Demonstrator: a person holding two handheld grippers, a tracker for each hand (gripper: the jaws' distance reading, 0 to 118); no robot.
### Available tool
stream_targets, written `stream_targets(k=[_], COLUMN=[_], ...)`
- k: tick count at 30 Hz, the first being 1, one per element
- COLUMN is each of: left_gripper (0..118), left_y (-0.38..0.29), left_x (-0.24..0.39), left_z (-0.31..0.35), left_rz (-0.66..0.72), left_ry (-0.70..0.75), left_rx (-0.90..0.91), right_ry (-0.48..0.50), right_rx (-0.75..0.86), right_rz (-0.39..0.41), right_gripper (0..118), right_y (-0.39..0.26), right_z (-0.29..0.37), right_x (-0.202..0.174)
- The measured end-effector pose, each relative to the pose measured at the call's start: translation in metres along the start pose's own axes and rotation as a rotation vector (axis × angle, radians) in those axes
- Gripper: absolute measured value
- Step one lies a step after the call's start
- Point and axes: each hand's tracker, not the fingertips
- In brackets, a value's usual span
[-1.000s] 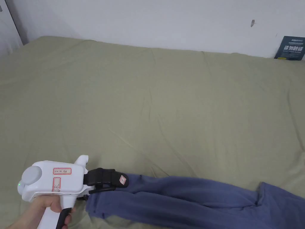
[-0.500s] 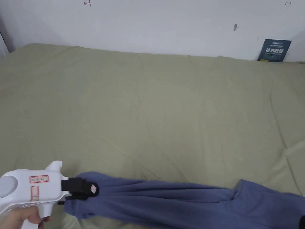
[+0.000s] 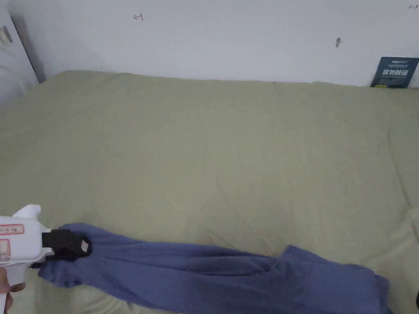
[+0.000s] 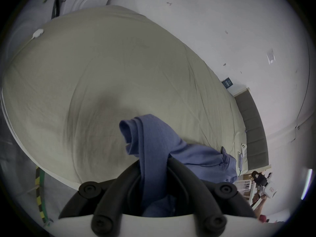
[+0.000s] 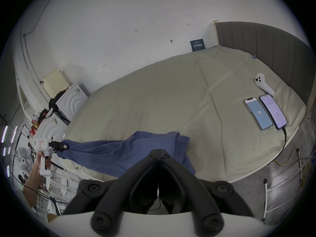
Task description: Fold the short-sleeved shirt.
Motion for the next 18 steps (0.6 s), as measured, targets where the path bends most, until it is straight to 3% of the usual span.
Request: stream_targets(k=[6, 13, 18], left_gripper=[4, 4, 4], left_y=[-0.032, -0.057, -0.083], left_x=[0.098, 0.179, 0.217], left_z=[0.019, -0.020, -0.069], left_rz=[-0.211, -0.393, -0.402], left_ry=[0.052, 0.091, 0.096], left_rx=[0.021, -0.035, -0.107], right_ry=[0.019, 0.060, 0.075], right_rx=[0.000, 0.006, -0.002], right_rz=[0.001, 0.002, -0.015], right_gripper=[0, 0, 0], right_y=[-0.008, -0.015, -0.022], right_z=[0.004, 0.015, 0.019], right_x=[0.003, 0.003, 0.008])
